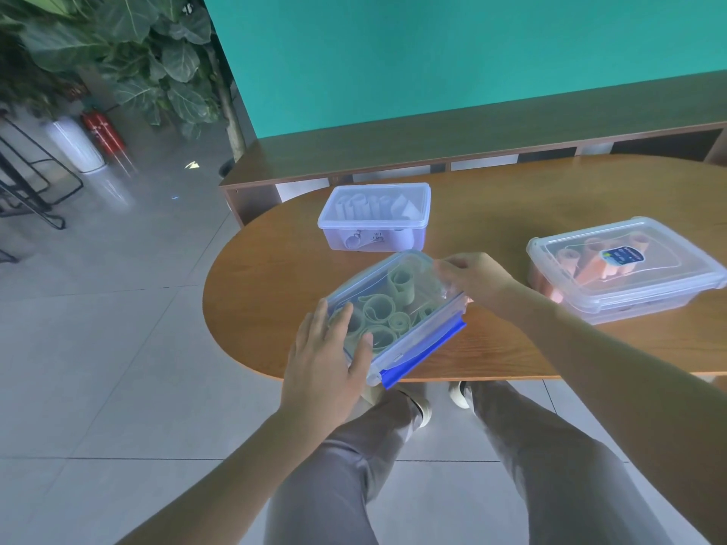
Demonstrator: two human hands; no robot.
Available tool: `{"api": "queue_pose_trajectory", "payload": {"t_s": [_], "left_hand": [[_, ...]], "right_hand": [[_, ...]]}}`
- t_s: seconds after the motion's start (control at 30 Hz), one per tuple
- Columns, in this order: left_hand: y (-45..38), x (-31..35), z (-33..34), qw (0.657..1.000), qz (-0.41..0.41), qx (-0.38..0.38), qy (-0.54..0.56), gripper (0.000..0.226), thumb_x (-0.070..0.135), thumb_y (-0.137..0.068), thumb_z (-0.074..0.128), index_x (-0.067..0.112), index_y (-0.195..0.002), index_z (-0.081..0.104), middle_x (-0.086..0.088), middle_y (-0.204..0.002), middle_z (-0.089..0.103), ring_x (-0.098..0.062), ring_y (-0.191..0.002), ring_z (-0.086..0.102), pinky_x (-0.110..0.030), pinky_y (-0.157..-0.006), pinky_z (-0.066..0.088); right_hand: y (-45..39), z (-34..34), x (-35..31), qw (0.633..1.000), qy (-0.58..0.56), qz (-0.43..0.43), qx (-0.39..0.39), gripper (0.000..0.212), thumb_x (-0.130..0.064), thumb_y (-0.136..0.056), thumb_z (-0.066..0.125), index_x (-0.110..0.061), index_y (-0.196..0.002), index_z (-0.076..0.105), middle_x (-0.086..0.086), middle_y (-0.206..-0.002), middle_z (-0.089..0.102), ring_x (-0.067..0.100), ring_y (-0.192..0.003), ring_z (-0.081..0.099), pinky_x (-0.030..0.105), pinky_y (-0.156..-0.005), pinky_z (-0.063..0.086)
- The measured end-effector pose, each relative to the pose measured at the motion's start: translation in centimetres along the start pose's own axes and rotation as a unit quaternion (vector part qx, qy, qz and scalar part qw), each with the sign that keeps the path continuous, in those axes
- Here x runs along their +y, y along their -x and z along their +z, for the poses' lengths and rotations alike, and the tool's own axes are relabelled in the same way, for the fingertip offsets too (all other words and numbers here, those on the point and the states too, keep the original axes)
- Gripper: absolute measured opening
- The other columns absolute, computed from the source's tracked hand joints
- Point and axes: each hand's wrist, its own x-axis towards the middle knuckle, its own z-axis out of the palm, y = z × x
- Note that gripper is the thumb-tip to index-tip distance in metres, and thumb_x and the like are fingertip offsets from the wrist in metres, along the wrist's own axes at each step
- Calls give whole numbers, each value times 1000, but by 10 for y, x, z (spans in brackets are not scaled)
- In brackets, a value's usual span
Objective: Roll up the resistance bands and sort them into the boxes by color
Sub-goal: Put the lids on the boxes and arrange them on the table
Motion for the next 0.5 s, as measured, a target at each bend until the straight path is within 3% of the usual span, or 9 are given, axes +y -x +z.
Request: {"api": "queue_pose_trajectory", "payload": {"t_s": [0.13, 0.2, 0.27, 0.33, 0.4, 0.5], "left_hand": [[-10, -17, 18, 997, 72, -22, 0, 67, 46, -107, 16, 1, -143, 48, -18, -162, 30, -32, -154, 11, -55, -122, 24], [-18, -21, 20, 997, 52, -42, 48, 65, 49, -107, 13, 10, -153, 37, -17, -166, 16, -31, -156, 4, -52, -123, 23], [-30, -21, 16, 994, 9, -34, 104, 58, 48, -107, 24, 22, -160, 25, -19, -167, 9, -31, -156, 7, -50, -121, 28], [-43, -13, 8, 990, -37, -48, 131, 60, 52, -105, 30, 27, -160, 23, -15, -166, 19, -29, -154, 18, -47, -120, 30], [-56, -9, 2, 987, -65, -49, 142, 62, 52, -105, 36, 22, -158, 29, -9, -159, 36, -25, -147, 33, -41, -120, 29], [-71, -5, -3, 972, -118, -47, 199, 57, 45, -103, 50, 18, -153, 41, -4, -153, 48, -22, -141, 43, -37, -118, 32]], "right_hand": [[0, -3, 6, 997, -69, 29, -10, 26, -40, -93, 65, -16, -98, 75, -1, -71, 67, 19, -67, 61, 38, -77, 57], [2, -6, 9, 992, -116, 47, -8, 30, -37, -93, 69, -10, -107, 72, 3, -79, 68, 18, -72, 65, 37, -79, 60], [4, -9, 13, 985, -164, 59, 0, 32, -33, -94, 70, -6, -111, 69, 3, -82, 69, 15, -70, 66, 30, -71, 61], [7, -12, 17, 979, -192, 71, 3, 34, -33, -94, 70, -5, -113, 67, 7, -89, 70, 16, -72, 66, 27, -68, 59], [10, -14, 23, 976, -204, 81, 4, 37, -34, -93, 71, -4, -114, 67, 11, -88, 67, 22, -74, 59, 29, -64, 52], [16, -20, 33, 967, -235, 99, -1, 41, -33, -92, 73, -1, -116, 65, 13, -88, 61, 24, -75, 51, 29, -57, 44]]}}
